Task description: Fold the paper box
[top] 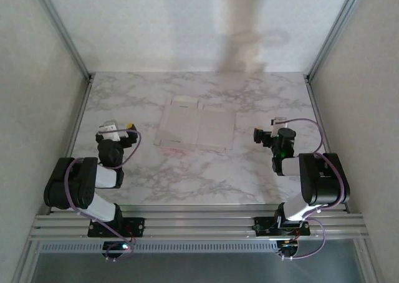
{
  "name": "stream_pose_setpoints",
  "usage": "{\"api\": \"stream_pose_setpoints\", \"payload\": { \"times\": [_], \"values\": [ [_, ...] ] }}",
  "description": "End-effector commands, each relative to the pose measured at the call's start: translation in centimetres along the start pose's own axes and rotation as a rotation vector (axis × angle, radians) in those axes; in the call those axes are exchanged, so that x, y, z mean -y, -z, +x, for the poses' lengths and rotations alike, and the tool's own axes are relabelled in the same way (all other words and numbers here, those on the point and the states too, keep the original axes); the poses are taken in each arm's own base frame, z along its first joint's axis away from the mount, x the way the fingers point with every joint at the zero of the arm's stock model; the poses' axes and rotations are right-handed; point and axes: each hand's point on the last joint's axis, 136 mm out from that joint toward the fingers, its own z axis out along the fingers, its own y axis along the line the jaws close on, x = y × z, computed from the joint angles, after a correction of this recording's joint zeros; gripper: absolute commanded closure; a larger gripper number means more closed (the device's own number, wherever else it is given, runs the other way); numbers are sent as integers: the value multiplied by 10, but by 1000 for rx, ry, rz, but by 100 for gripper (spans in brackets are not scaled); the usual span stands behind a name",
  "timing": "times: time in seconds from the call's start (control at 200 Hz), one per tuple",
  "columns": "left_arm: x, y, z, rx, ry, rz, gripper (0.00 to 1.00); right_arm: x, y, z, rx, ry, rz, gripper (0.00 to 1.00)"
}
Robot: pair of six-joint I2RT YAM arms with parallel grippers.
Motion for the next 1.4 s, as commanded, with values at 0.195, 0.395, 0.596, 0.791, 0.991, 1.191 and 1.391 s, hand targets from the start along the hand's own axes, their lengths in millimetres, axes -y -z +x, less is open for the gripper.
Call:
{"api": "stream_pose_setpoints", "payload": {
  "times": [0.195, 0.395, 0.596, 0.791, 0.991, 1.191, 1.391],
  "values": [
    [0, -3, -10, 35, 22, 7, 1, 2, -1, -8, 16, -9, 5, 1],
    [0, -3, -10, 36, 23, 7, 1, 1, -1, -8, 16, -9, 4, 1],
    [0, -3, -10, 36, 23, 6, 1, 1, -1, -8, 16, -9, 5, 1],
    [0, -3, -10, 35, 22, 7, 1, 1, -1, -9, 17, -9, 5, 1],
    [-1, -2, -11, 41, 23, 3, 1, 1, -1, -9, 19, -7, 6, 1],
    [-7, 2, -26, 45, 37, -63, 1, -3, 8, -32, 14, 19, 29, 1],
    [1, 8, -52, -29, 142, -97, 1, -21, 36, -62, 5, 2, 6, 1]
  ]
}}
